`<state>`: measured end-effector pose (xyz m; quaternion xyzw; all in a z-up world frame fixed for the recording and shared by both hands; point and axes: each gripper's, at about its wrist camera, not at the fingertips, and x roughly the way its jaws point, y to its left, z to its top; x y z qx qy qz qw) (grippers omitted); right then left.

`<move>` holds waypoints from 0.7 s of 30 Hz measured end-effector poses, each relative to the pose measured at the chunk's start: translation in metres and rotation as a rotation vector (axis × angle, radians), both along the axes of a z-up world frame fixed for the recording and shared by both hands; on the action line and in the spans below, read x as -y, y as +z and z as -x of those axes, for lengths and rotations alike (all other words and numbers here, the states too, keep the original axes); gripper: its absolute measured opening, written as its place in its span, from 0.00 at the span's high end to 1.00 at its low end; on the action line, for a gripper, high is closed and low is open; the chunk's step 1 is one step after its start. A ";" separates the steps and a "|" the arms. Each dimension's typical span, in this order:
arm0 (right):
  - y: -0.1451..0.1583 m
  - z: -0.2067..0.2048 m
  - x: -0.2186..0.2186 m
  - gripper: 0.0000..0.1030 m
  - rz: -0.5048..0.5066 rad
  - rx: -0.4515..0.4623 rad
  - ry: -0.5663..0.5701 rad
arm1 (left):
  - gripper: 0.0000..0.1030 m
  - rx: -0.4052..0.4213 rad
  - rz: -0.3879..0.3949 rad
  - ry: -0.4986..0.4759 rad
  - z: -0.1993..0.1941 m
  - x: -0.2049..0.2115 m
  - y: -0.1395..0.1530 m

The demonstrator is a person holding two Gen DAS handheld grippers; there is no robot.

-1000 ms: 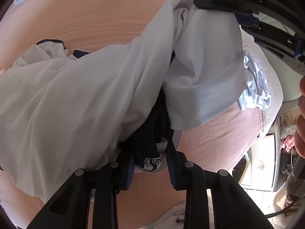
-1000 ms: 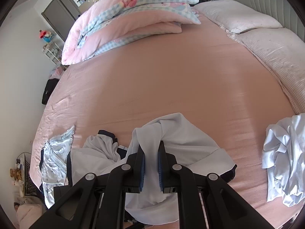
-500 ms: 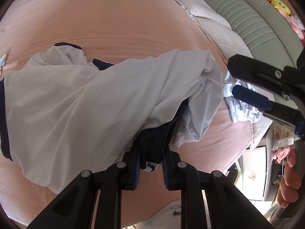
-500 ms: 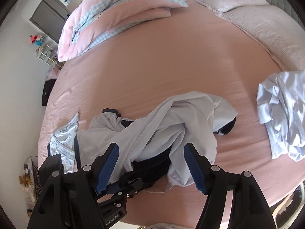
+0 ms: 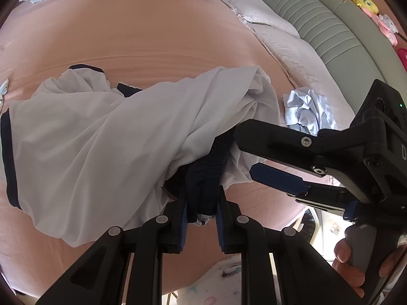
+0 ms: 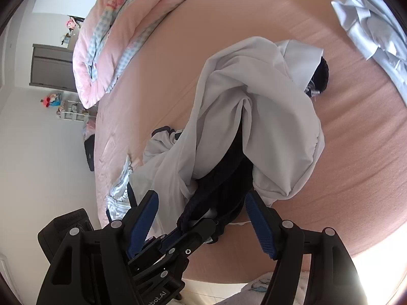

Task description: Fold clothes

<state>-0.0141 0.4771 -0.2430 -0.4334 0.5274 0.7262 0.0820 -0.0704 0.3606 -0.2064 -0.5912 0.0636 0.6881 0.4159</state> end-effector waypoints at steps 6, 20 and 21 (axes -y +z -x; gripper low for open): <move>-0.014 0.001 0.003 0.32 0.059 0.000 -0.043 | 0.84 0.002 -0.004 -0.003 0.000 0.003 0.001; -0.022 0.006 0.006 0.39 0.121 -0.067 -0.032 | 0.84 -0.017 -0.052 -0.084 -0.017 -0.015 0.009; -0.024 0.006 0.006 0.49 0.126 -0.066 -0.033 | 0.85 -0.021 -0.051 -0.083 -0.017 -0.013 0.009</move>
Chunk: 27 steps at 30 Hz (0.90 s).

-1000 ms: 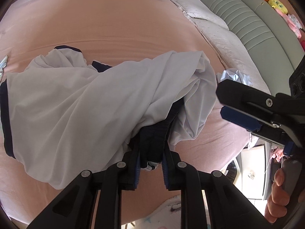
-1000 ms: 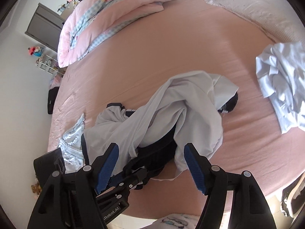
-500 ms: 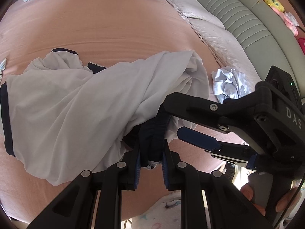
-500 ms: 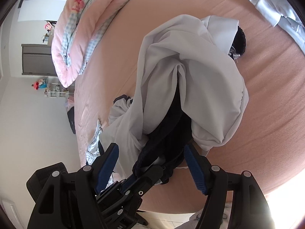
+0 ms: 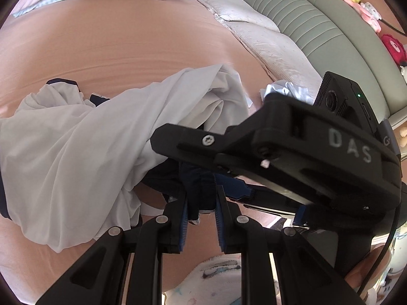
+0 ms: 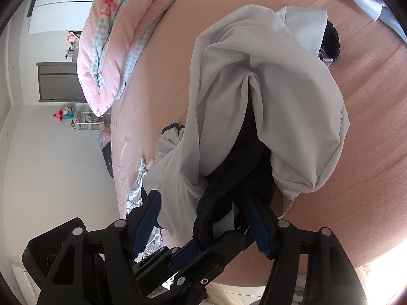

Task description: Fold clothes

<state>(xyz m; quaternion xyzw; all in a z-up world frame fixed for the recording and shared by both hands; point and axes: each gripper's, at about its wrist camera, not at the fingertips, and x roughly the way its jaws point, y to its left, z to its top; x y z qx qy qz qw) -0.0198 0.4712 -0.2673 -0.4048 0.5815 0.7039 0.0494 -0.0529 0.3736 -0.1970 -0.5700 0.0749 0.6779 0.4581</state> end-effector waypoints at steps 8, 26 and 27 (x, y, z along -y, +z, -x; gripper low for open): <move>-0.020 -0.007 -0.001 0.73 0.084 0.016 -0.040 | 0.85 -0.026 0.011 0.002 -0.005 0.007 0.004; 0.083 -0.011 0.011 0.74 -0.216 -0.169 -0.037 | 0.85 -0.118 -0.152 0.046 0.000 0.014 0.082; 0.089 -0.011 0.012 0.74 -0.226 -0.178 -0.036 | 0.85 -0.126 -0.161 0.048 0.001 0.014 0.087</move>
